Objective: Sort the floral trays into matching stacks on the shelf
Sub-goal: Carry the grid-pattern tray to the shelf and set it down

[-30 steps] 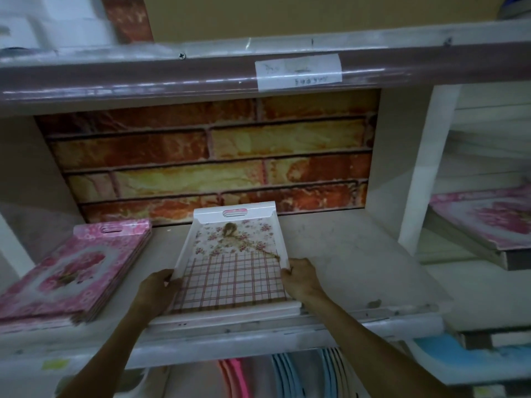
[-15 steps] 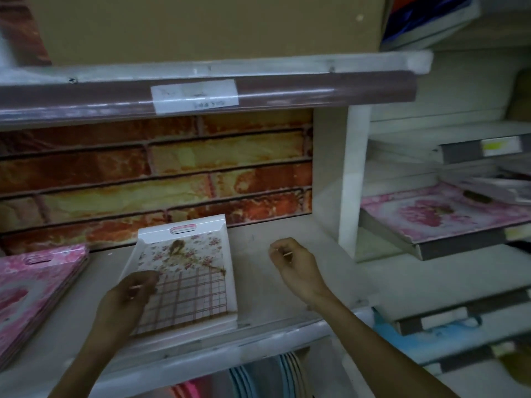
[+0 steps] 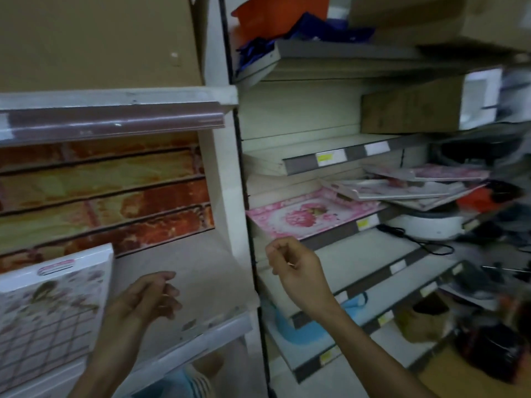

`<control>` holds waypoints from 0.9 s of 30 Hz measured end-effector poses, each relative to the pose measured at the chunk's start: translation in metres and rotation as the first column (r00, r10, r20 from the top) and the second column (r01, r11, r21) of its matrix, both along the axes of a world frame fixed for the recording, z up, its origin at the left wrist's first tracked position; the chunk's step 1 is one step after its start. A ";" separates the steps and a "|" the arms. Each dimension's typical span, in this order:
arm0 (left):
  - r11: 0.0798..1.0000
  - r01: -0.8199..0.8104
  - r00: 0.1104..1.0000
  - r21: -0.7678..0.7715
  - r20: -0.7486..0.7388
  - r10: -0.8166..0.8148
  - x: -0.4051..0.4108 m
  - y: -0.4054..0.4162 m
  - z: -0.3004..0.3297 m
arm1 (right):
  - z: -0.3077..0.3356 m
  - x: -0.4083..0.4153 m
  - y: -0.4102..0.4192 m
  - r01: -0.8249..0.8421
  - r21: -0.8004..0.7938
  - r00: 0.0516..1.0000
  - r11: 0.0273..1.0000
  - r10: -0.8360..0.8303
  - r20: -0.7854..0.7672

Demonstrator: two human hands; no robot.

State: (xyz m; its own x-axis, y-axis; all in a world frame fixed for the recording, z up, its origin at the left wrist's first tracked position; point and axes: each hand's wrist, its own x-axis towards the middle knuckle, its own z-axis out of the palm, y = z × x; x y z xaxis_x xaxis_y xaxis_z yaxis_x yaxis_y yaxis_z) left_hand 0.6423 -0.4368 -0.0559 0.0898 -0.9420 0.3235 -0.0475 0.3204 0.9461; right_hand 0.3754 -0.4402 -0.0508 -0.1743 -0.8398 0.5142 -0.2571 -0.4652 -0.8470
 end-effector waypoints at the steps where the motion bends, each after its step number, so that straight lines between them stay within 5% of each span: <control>1: 1.000 0.020 1.000 0.001 0.010 -0.020 -0.014 -0.001 -0.001 | 0.002 -0.017 0.004 0.016 -0.001 1.000 1.000 -0.016 -0.010; 12: 0.962 0.272 0.962 0.019 0.003 -0.272 -0.198 -0.012 -0.008 | 0.015 -0.202 0.043 0.194 0.025 0.978 0.981 -0.191 -0.084; 27: 0.822 0.566 0.805 -0.060 0.258 -0.535 -0.439 -0.117 0.030 | 0.043 -0.399 0.014 0.509 -0.001 0.853 0.861 -0.505 -0.133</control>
State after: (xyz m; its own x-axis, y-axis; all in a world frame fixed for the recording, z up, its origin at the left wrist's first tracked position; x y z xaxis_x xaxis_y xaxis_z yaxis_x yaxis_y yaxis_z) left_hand 0.2034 -0.5535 -0.0255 -0.5189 -0.7598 0.3916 -0.0276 0.4728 0.8807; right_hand -0.0241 -0.4267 -0.0081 -0.5171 -0.6692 0.5336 -0.5538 -0.2137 -0.8047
